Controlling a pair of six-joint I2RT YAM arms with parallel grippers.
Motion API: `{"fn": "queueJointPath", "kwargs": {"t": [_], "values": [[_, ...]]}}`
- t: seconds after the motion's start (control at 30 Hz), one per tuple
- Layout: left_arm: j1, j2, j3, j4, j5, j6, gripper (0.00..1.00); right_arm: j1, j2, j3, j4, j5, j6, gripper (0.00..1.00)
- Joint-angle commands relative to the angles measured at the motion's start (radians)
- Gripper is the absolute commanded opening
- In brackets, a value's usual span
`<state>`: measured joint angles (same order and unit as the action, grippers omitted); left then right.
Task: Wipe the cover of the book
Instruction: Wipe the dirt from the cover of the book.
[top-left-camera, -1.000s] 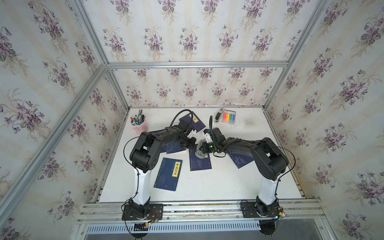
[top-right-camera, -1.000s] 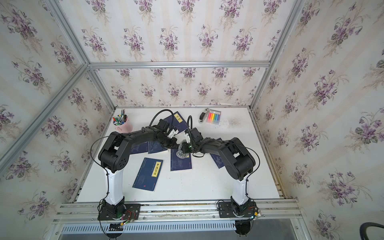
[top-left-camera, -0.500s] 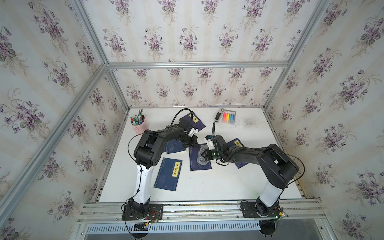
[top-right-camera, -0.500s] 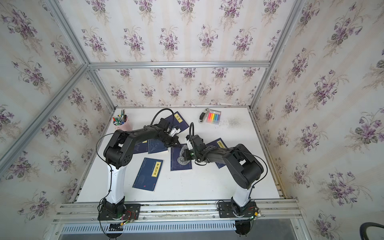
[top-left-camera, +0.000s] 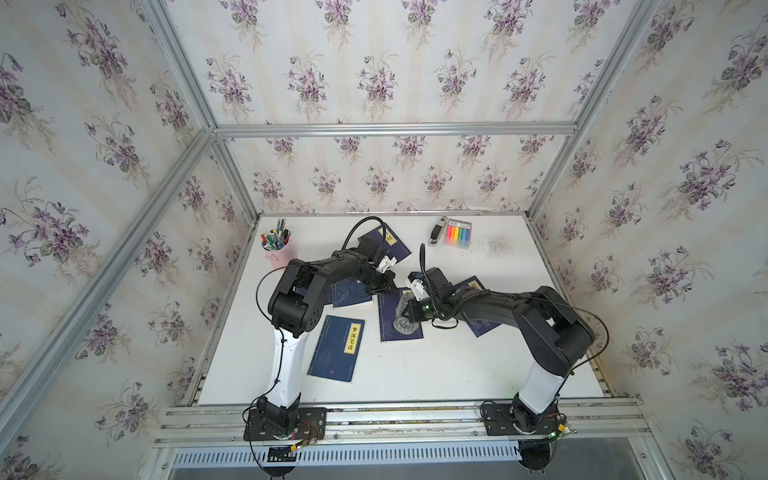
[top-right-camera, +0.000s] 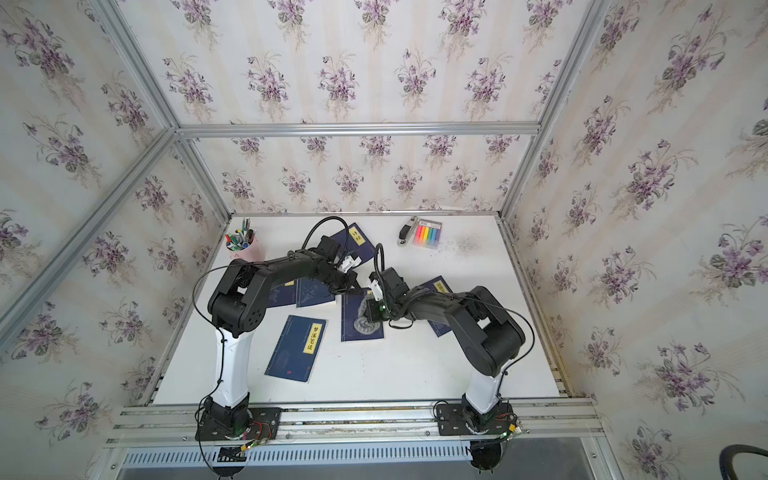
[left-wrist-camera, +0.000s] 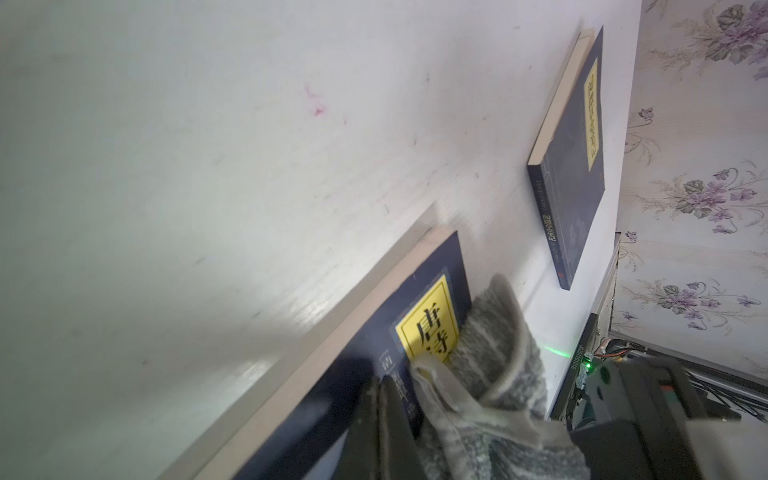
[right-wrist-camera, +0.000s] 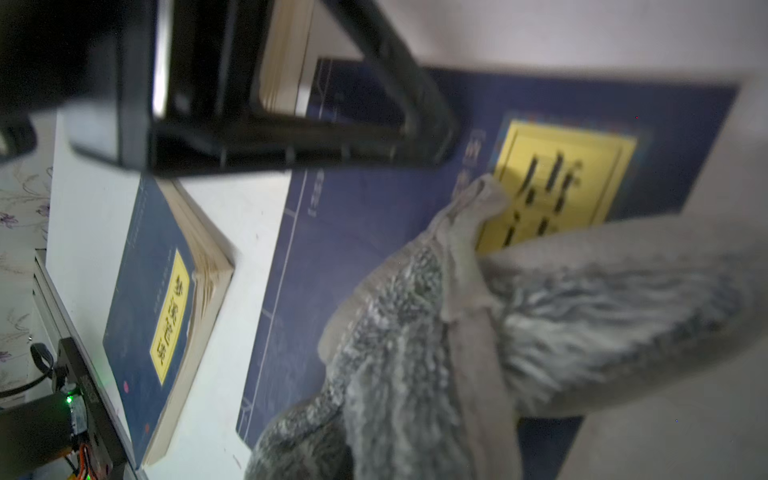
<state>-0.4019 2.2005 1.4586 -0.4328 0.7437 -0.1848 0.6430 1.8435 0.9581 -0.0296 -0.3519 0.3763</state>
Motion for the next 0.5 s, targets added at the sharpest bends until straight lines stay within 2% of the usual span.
{"fn": "queueJointPath", "kwargs": {"t": [0.0, 0.07, 0.17, 0.47], "values": [[-0.006, 0.034, -0.020, -0.087, -0.256, 0.007, 0.00, -0.048, 0.107, 0.066, -0.127, 0.157, -0.040, 0.00], [-0.006, 0.034, -0.020, -0.087, -0.259, 0.007, 0.00, -0.061, 0.143, 0.095, -0.131, 0.170, -0.041, 0.00], [-0.006, 0.033, -0.019, -0.087, -0.263, 0.007, 0.00, -0.061, 0.119, 0.058, -0.113, 0.158, -0.029, 0.00], [-0.006, 0.033, -0.019, -0.087, -0.264, 0.009, 0.00, -0.019, -0.164, -0.217, -0.149, 0.161, 0.015, 0.00]]}}
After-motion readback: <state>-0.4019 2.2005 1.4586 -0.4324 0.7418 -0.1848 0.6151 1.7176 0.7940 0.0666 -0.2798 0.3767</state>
